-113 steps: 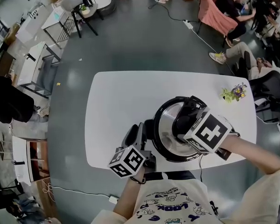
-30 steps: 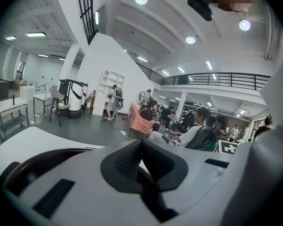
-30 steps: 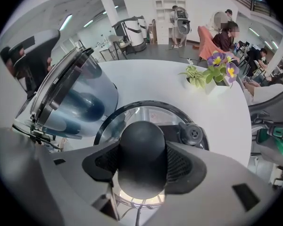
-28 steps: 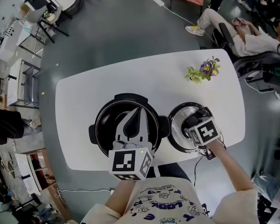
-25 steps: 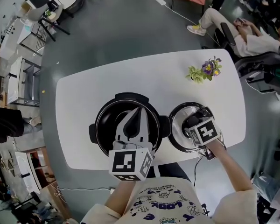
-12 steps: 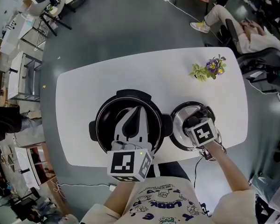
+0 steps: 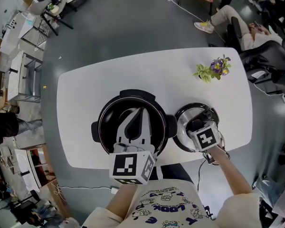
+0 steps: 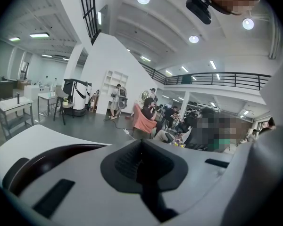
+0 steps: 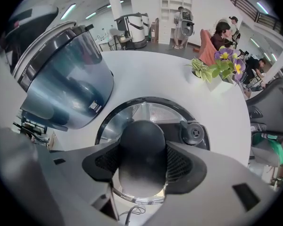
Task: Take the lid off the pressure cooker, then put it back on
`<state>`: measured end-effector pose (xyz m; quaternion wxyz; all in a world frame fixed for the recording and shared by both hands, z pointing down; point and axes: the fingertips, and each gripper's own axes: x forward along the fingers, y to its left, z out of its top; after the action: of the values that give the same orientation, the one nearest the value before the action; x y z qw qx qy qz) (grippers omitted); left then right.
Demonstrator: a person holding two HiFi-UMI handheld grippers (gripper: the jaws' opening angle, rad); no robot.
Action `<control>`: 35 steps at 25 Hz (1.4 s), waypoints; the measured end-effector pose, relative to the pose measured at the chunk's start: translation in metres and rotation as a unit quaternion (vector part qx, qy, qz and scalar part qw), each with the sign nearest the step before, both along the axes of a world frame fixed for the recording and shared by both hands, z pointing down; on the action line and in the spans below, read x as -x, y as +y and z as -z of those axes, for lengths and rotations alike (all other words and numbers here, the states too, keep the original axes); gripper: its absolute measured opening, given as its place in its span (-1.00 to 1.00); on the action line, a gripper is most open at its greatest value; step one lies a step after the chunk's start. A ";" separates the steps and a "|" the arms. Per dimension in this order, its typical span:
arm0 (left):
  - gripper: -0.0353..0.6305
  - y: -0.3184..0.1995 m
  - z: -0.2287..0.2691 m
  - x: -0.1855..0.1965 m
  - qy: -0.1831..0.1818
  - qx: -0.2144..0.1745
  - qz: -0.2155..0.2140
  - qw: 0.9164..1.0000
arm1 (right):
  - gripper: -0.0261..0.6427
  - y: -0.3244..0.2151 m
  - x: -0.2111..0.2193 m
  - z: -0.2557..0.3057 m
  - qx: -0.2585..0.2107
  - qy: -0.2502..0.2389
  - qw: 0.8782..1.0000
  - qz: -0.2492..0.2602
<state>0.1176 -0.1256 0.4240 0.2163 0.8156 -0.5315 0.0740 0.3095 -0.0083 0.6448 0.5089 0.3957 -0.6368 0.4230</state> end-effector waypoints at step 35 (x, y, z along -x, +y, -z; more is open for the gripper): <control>-0.85 0.021 0.091 0.020 0.015 -0.110 0.009 0.994 | 0.06 -0.065 0.009 0.240 -0.493 -0.039 0.866 -0.077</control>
<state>0.0971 -0.1045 0.3327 0.1339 0.8304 -0.5408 0.0007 0.3005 -0.0737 0.4045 0.1885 0.6259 -0.7492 0.1072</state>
